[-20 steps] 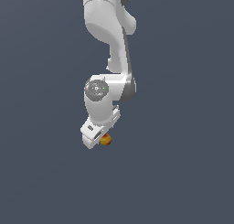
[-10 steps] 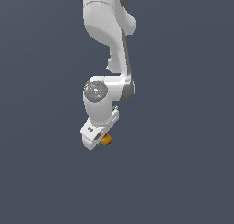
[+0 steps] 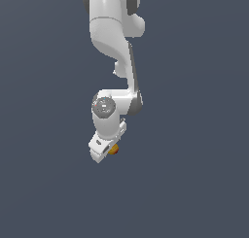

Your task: Pick up the object and move it to a goal position.

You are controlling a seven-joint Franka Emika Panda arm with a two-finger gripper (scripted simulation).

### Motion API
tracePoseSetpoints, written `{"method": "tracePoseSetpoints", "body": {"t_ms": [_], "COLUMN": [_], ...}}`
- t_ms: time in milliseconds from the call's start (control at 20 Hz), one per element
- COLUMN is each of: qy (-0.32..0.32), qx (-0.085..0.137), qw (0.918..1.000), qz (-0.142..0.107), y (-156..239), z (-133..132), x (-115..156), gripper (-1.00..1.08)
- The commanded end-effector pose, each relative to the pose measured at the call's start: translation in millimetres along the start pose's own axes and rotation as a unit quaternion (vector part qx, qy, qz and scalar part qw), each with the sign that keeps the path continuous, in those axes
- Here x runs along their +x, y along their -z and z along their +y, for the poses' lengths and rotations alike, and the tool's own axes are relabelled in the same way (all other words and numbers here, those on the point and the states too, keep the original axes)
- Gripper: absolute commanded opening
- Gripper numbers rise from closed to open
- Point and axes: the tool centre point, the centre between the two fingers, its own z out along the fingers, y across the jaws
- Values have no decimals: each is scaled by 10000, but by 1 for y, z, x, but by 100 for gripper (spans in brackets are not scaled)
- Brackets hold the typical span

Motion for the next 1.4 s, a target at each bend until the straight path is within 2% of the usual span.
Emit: {"method": "tracePoseSetpoints", "body": {"t_ms": [0, 150, 200, 650, 700, 800, 1350], "qy": [2, 2, 2, 2, -35, -35, -31], "qx": [-7, -7, -7, -7, -160, -160, -148], "qw": [10000, 10000, 10000, 10000, 9998, 9998, 9999], "qz": [3, 3, 3, 3, 63, 63, 53], "y": [-7, -7, -7, -7, 10, 10, 42], "z": [1, 2, 2, 2, 14, 14, -7], "x": [0, 1, 1, 1, 1, 1, 1], "gripper": [100, 100, -100, -100, -100, -100, -100]}}
